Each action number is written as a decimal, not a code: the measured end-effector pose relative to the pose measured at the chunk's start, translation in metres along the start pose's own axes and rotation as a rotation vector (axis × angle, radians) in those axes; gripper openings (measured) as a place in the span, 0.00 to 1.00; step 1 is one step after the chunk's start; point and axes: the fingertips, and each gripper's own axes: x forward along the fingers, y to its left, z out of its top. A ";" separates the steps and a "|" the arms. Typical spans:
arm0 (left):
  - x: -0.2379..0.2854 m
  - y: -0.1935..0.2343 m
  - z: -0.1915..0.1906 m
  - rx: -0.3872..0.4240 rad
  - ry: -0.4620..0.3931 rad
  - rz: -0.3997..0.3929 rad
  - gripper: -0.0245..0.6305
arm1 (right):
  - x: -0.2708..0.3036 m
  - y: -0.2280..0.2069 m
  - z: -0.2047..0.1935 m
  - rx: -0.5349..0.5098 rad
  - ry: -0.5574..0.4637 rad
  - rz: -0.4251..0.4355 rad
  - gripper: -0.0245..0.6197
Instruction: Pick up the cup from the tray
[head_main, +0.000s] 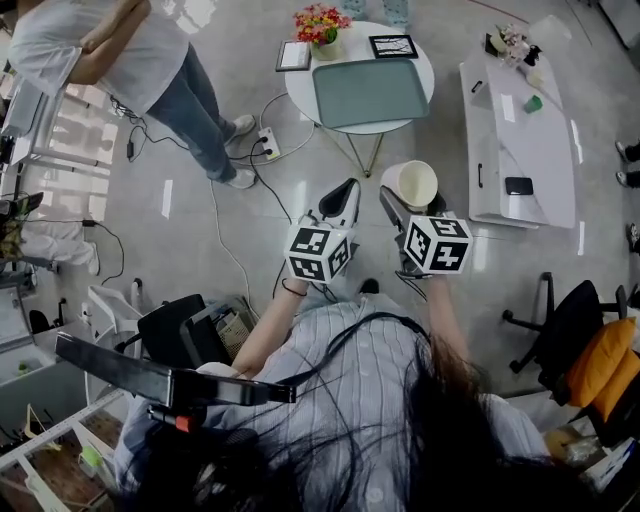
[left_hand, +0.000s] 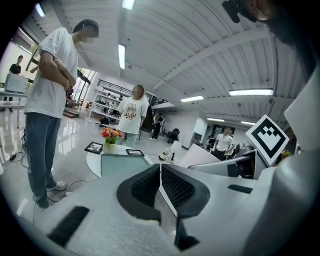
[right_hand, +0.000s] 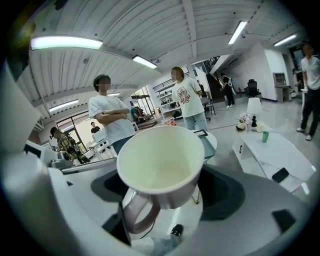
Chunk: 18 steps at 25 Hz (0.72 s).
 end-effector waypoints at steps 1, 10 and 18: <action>-0.005 -0.006 -0.004 0.004 0.001 0.001 0.06 | -0.008 0.001 -0.005 0.002 0.000 0.004 0.66; -0.048 -0.050 -0.038 0.022 0.006 0.005 0.06 | -0.072 0.012 -0.048 0.001 -0.006 0.030 0.66; -0.069 -0.081 -0.043 0.037 -0.015 -0.009 0.06 | -0.116 0.016 -0.067 0.006 -0.015 0.039 0.66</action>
